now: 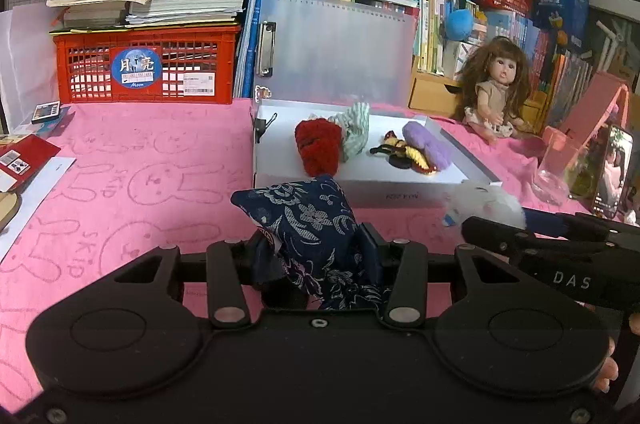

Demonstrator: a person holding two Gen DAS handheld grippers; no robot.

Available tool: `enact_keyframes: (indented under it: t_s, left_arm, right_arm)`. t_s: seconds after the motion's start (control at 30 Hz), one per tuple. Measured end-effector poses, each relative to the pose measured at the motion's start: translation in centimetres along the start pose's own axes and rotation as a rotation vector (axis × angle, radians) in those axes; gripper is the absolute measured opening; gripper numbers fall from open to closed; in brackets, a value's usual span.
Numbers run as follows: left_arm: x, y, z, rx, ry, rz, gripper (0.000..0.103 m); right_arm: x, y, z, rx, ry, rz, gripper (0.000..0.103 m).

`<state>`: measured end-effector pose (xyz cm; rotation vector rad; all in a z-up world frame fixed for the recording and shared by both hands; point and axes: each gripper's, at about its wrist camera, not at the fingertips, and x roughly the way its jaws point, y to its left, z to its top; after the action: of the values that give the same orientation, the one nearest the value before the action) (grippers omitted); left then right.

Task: Organize objects
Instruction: 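Carry the blue pouch and white plush over the tray and lower them in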

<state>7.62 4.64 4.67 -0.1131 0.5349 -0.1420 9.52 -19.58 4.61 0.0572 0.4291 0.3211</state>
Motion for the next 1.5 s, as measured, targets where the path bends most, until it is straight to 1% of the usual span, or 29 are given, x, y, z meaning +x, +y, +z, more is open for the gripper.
enact_keyframes:
  t_s: [0.43, 0.57, 0.77, 0.9, 1.03, 1.2, 1.33, 1.5]
  left_arm:
    - [2.5, -0.7, 3.4, -0.017, -0.003, -0.023, 0.043]
    - [3.8, -0.9, 4.6, -0.039, 0.011, -0.037, 0.043]
    - [6.0, -1.3, 5.9, -0.063, 0.025, -0.046, 0.043]
    - [7.9, -1.7, 6.6, -0.065, 0.037, -0.037, 0.043]
    - [9.3, -2.2, 7.2, -0.055, 0.04, -0.025, 0.043]
    - [11.1, -2.4, 7.9, -0.052, 0.05, -0.022, 0.043]
    - [12.7, -2.2, 8.1, -0.071, 0.075, -0.023, 0.043]
    - [14.1, -2.2, 8.0, -0.068, 0.095, -0.014, 0.043]
  right_arm:
    - [1.0, -2.6, 2.9, 0.063, -0.019, -0.096, 0.073]
    - [1.6, -3.4, 3.8, 0.084, -0.019, -0.113, 0.073]
    - [2.8, -4.2, 5.0, 0.083, -0.024, -0.138, 0.073]
    - [4.0, -4.8, 5.5, 0.097, -0.024, -0.16, 0.073]
    - [5.0, -4.9, 5.7, 0.082, -0.02, -0.183, 0.073]
    - [6.3, -5.4, 5.8, 0.088, 0.002, -0.181, 0.073]
    - [7.0, -5.9, 5.9, 0.111, 0.021, -0.162, 0.073]
    - [8.1, -6.6, 6.0, 0.139, 0.044, -0.143, 0.073]
